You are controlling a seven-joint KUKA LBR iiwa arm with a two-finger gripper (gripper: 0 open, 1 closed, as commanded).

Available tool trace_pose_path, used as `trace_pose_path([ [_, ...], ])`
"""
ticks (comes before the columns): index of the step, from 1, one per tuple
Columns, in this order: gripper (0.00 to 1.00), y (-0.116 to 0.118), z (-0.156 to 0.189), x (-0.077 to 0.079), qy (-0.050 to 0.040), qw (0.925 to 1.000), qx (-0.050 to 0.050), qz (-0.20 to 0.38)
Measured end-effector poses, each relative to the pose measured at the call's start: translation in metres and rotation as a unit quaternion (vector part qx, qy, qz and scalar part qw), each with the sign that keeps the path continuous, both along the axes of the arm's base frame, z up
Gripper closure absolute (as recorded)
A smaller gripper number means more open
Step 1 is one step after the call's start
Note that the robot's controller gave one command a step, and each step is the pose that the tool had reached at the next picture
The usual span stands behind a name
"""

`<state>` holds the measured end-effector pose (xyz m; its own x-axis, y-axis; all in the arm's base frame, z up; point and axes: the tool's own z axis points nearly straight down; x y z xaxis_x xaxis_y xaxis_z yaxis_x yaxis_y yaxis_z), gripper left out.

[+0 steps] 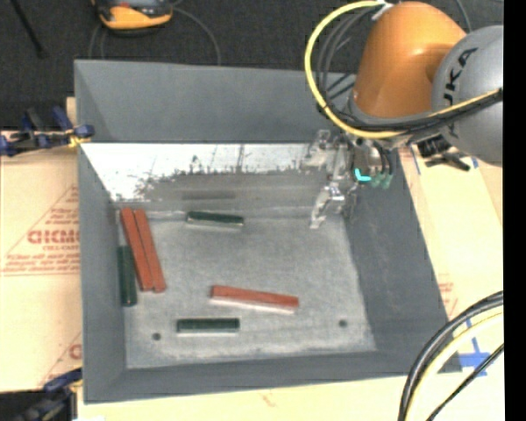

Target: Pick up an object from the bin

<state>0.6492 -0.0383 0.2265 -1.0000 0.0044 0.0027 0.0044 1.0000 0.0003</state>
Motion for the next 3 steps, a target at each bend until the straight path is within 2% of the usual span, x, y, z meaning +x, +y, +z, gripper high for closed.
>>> trace_pose_path([
  [1,0.00,0.000,0.005,0.001,-0.0042,1.0000,0.000,0.000],
  [2,0.00,0.020,-0.057,-0.046,-0.0053,1.0000,0.000,-0.002],
  [3,0.00,0.040,-0.071,-0.073,0.0017,0.9999,0.001,-0.011],
])
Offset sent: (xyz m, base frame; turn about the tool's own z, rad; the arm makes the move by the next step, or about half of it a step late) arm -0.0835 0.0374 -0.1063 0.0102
